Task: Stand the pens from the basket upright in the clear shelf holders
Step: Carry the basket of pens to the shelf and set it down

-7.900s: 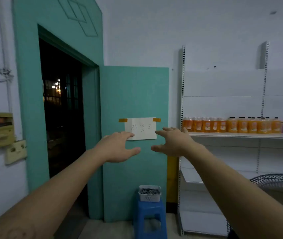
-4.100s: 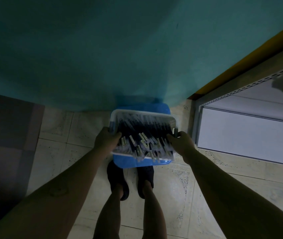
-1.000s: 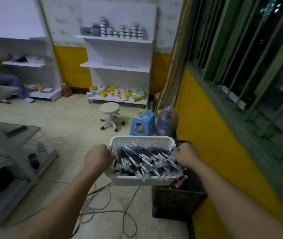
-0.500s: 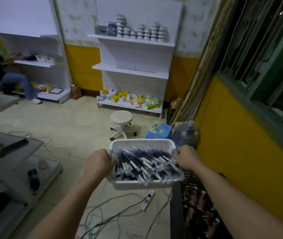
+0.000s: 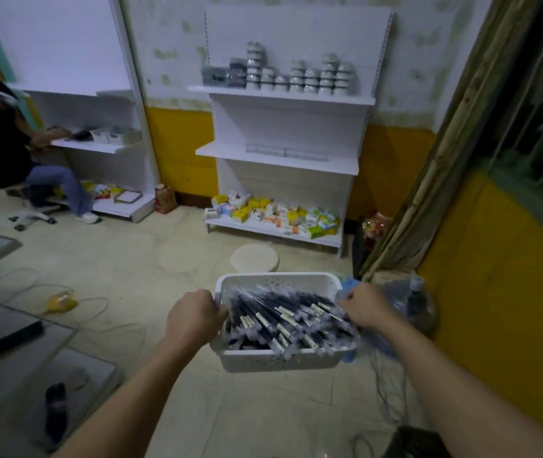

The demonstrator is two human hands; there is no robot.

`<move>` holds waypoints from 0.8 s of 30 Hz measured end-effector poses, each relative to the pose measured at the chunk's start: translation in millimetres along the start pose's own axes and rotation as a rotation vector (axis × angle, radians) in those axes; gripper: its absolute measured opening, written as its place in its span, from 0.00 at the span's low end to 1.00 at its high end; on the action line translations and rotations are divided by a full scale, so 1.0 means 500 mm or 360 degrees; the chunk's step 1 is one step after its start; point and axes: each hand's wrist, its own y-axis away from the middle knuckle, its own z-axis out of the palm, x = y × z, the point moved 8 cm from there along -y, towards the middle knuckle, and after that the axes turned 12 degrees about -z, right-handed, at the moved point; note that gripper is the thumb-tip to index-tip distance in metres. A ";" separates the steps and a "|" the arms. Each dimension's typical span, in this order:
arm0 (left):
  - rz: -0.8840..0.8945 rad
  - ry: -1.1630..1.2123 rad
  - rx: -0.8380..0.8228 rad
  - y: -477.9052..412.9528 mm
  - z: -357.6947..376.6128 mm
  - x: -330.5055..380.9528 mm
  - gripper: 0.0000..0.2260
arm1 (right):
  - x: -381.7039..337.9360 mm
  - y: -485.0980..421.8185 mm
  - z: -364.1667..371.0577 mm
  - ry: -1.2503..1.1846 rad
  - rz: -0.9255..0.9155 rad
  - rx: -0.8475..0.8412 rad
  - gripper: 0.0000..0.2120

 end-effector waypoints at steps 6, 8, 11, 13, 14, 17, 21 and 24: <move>-0.0107 0.0055 0.0074 -0.242 0.015 0.088 0.15 | 0.003 -0.288 -0.020 -0.0094 -0.0082 0.0066 0.23; -0.0128 0.0062 0.0098 -0.314 0.014 0.112 0.15 | -0.003 -0.368 -0.030 -0.0114 -0.0098 0.0085 0.24; -0.0173 0.0112 0.0069 -0.412 0.030 0.136 0.15 | -0.015 -0.475 -0.035 -0.0133 -0.0113 0.0073 0.25; -0.0180 0.0146 0.0054 -0.479 0.044 0.152 0.16 | -0.022 -0.547 -0.034 -0.0147 -0.0108 0.0061 0.26; -0.0180 0.0160 0.0044 -0.515 0.052 0.160 0.16 | -0.024 -0.584 -0.031 -0.0139 -0.0107 0.0052 0.27; -0.0179 0.0163 0.0003 -0.634 0.084 0.184 0.16 | -0.028 -0.700 -0.014 -0.0109 -0.0082 0.0049 0.27; -0.0148 0.0183 -0.0053 -0.824 0.135 0.219 0.17 | -0.045 -0.876 0.014 -0.0083 -0.0045 0.0048 0.26; -0.0132 0.0159 -0.0136 -0.982 0.166 0.247 0.17 | -0.064 -1.022 0.028 -0.0082 -0.0010 0.0017 0.26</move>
